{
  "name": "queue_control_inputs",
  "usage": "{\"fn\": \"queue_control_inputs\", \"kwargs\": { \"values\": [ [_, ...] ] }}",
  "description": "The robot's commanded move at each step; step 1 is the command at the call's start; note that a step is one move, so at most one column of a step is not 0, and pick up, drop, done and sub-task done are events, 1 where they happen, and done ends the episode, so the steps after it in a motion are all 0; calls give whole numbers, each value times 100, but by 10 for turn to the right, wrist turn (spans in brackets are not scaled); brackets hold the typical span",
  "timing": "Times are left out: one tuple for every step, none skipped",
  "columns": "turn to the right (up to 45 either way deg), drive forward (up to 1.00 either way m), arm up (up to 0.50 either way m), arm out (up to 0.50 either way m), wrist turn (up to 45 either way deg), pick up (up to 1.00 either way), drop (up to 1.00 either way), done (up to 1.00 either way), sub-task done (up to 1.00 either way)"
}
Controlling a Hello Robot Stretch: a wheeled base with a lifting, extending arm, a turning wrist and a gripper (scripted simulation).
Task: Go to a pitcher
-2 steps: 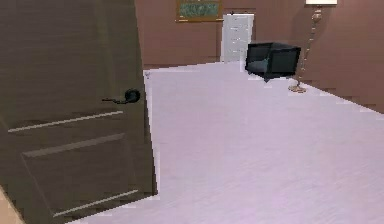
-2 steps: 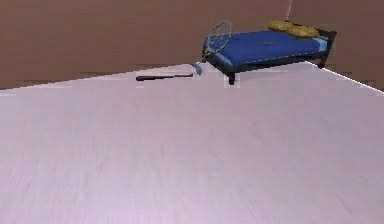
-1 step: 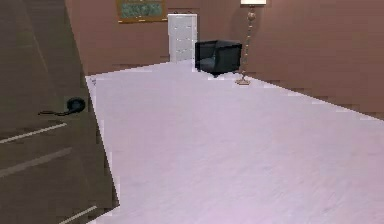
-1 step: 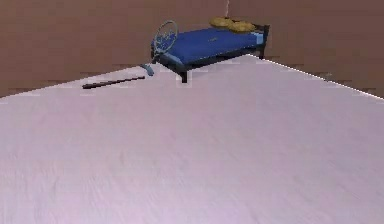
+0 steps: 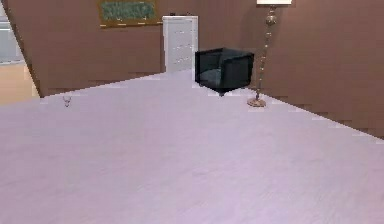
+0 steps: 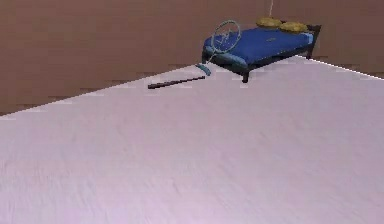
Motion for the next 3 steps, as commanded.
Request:
{"fn": "queue_control_inputs", "kwargs": {
  "values": [
    [60,0,0,0,0,0,0,0,0],
    [0,20,0,0,0,0,0,0,0],
    [-450,0,0,0,0,0,0,0,0]
  ]
}}
